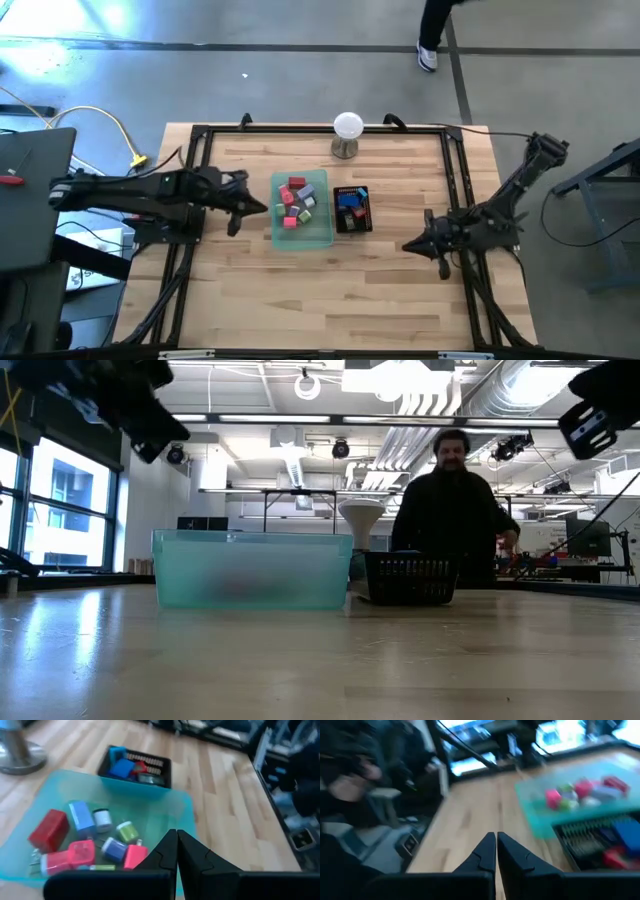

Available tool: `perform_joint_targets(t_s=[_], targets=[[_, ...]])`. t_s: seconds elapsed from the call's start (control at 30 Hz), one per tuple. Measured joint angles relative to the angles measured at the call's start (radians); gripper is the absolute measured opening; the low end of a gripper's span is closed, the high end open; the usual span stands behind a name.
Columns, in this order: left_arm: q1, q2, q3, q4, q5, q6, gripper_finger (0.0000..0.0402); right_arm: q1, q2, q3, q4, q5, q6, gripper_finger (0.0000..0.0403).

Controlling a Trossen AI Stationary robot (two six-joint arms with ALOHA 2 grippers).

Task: Pick & Place Office items
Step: Return to Home Position

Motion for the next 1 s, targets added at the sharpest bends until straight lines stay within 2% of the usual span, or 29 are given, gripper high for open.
perform_joint_targets(t_s=[0.07,0.13,0.37,0.53,0.73,1.0], targets=[[0.001,-0.058,-0.059,0.027,-0.009,-0.004,0.0000,-0.049,-0.038,-0.075,0.143,-0.088,-0.098,0.0004],[0.001,-0.111,-0.104,0.027,-0.014,-0.006,0.0000,-0.098,-0.071,-0.125,0.214,-0.155,-0.154,0.0004],[-0.001,-0.289,-0.219,0.027,-0.031,0.005,0.0000,-0.233,-0.145,-0.251,0.223,-0.263,-0.137,0.0004],[-0.001,-0.408,-0.287,0.015,-0.032,0.005,0.0000,-0.282,-0.155,-0.270,0.151,-0.268,-0.058,0.0004],[-0.001,-0.543,-0.299,-0.117,-0.032,0.032,0.0000,-0.314,-0.163,-0.270,0.157,-0.313,-0.061,0.0004],[-0.001,-0.682,-0.305,-0.133,0.018,0.084,0.0000,-0.321,-0.164,-0.271,0.154,-0.248,-0.064,0.0004]])
